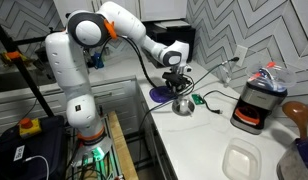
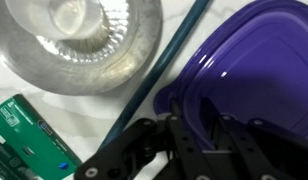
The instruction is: Put the lid on the container
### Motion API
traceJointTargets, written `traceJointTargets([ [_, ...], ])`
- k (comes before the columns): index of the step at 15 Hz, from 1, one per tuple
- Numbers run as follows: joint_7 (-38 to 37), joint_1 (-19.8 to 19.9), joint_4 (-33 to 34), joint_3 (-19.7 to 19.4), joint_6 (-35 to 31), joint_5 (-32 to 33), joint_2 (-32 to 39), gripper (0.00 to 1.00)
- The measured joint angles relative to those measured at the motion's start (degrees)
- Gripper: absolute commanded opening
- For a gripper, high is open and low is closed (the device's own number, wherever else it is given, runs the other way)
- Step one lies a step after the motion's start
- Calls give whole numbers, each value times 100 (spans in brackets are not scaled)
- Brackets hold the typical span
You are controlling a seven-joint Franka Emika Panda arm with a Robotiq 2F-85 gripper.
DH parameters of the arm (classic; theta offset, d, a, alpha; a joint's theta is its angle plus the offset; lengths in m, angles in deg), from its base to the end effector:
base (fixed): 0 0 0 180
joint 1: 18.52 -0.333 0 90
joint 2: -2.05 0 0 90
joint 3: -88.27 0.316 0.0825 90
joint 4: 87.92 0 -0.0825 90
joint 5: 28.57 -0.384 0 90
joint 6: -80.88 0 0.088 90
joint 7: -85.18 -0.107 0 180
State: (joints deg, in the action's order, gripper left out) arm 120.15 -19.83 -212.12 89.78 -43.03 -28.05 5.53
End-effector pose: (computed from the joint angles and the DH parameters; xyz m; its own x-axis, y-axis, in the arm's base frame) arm 0.5360 0.0260 0.3614 0.7851 0.6167 -0.0571 0.6159 -0.7871 -0.0331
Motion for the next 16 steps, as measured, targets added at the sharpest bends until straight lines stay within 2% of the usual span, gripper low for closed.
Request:
traceJointTargets([
  [1, -1, 2, 7, 0, -12, 0, 2, 27],
  [3, -12, 9, 19, -1, -53, 7, 17, 21],
  [10, -44, 70, 102, -4, -114, 11, 218, 23],
  [11, -45, 70, 112, -1, -114, 12, 221, 20],
  [12, -47, 69, 113, 3, -114, 17, 222, 6],
  [16, -72, 68, 112, 13, -115, 41, 227, 0],
])
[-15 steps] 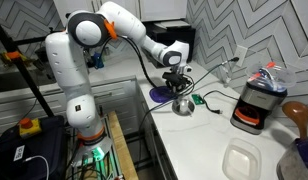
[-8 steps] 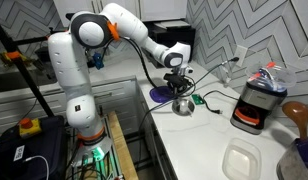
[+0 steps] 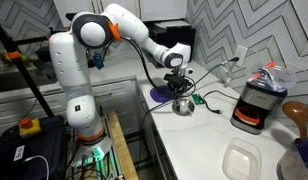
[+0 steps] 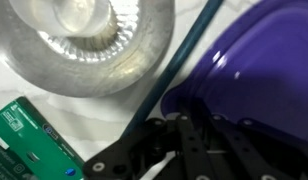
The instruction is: Put the lid on the container
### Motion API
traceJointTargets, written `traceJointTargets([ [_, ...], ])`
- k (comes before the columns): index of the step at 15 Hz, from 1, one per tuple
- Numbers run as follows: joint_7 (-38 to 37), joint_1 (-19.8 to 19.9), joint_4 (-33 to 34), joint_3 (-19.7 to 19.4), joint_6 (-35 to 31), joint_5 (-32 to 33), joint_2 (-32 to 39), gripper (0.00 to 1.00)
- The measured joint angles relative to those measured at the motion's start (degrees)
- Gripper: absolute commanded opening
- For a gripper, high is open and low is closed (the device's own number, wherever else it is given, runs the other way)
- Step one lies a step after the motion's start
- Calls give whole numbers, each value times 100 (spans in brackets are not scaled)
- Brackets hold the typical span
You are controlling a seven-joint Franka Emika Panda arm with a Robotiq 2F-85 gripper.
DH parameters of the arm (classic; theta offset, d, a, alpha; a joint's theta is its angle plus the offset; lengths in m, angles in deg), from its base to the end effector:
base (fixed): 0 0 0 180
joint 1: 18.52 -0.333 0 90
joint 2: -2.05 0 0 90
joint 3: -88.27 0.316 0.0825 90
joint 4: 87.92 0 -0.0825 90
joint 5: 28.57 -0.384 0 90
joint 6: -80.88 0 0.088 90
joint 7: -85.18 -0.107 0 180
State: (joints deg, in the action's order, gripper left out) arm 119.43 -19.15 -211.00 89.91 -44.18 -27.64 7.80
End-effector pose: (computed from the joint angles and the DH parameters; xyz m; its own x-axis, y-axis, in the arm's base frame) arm 0.5450 0.0209 0.3501 0.7959 0.6025 -0.0598 0.6019 -0.7980 -0.0289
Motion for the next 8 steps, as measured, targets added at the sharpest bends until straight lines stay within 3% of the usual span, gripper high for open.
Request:
traceJointTargets([
  [8, 199, -24, 5, 155, 8, -363, -251, 2],
])
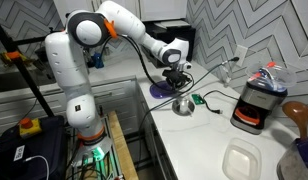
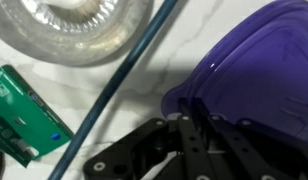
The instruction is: Put the lid on the container
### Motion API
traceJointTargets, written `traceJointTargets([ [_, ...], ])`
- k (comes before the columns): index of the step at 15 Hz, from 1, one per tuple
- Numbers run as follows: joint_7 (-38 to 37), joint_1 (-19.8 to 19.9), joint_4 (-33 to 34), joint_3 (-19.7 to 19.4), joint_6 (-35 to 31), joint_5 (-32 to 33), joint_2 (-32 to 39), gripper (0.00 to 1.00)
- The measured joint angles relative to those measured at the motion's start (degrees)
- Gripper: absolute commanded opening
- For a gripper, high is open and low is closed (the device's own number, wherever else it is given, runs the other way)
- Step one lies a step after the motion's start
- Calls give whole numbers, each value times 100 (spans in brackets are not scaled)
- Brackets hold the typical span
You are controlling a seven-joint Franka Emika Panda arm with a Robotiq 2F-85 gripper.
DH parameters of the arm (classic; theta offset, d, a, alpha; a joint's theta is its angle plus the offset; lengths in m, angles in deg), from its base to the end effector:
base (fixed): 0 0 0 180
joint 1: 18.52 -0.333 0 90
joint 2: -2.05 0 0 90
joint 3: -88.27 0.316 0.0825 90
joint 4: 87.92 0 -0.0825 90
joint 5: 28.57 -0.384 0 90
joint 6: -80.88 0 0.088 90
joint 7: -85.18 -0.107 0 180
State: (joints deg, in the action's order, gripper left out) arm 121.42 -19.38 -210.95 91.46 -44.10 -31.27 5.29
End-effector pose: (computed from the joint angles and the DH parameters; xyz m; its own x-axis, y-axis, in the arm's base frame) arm 0.5427 0.0400 0.3743 0.7803 0.6253 0.0057 0.6249 -0.7793 -0.0468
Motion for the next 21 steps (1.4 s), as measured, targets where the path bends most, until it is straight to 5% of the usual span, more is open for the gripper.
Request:
traceJointTargets([
  [7, 455, 8, 310, -263, 1265, -980, -1347, 2],
  [8, 528, 25, 367, -412, 1504, -1077, -1553, 9],
  [12, 553, -12, 396, -500, 1588, -1085, -1657, 2],
  [20, -928, 245, 1353, -987, 1462, -1138, -1475, 2],
  [21, -1108, 322, 1502, -1069, 1466, -1138, -1473, 9],
])
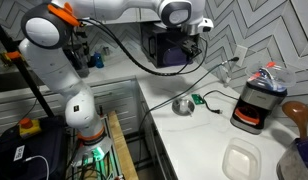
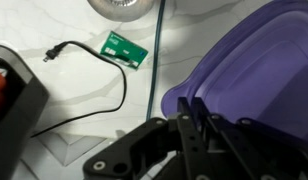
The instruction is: Put the lid on the container
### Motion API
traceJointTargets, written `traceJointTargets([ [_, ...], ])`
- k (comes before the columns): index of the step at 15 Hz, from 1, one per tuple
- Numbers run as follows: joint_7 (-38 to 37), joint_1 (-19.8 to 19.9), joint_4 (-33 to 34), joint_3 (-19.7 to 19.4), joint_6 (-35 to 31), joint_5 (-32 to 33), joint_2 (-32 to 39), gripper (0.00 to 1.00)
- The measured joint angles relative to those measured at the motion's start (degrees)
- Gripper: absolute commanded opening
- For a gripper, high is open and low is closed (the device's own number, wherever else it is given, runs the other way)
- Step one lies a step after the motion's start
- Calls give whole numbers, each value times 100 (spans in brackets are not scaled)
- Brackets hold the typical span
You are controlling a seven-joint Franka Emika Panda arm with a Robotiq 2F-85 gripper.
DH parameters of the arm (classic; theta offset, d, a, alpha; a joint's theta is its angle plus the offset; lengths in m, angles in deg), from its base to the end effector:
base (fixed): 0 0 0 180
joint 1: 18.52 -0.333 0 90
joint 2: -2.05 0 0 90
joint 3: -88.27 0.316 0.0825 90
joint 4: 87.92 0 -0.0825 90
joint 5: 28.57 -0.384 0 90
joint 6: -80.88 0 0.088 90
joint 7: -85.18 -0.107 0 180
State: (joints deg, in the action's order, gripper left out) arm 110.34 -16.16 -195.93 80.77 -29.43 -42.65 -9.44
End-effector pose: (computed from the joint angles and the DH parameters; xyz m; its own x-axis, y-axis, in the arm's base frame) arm 0.5146 -0.0783 0.6161 0.9328 0.1730 0.3163 0.2281 -0.9626 -0.1462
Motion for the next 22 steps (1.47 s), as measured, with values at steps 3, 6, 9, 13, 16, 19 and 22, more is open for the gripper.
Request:
traceJointTargets([
  [3, -3, 21, 73, -19, 0, 2, 5, 2],
  [6, -315, 12, 154, 0, -154, -39, 53, 2],
  [9, -889, 123, 756, -135, -271, -72, 189, 2],
  [13, -1374, 536, 2077, -476, -180, 292, 609, 2],
  [16, -1480, 869, 3029, -714, 252, 863, 1177, 2],
  [19, -1500, 1187, 3853, -895, 787, 1190, 1909, 2],
  [22, -1581, 1389, 4639, -976, 1136, 897, 2617, 9],
])
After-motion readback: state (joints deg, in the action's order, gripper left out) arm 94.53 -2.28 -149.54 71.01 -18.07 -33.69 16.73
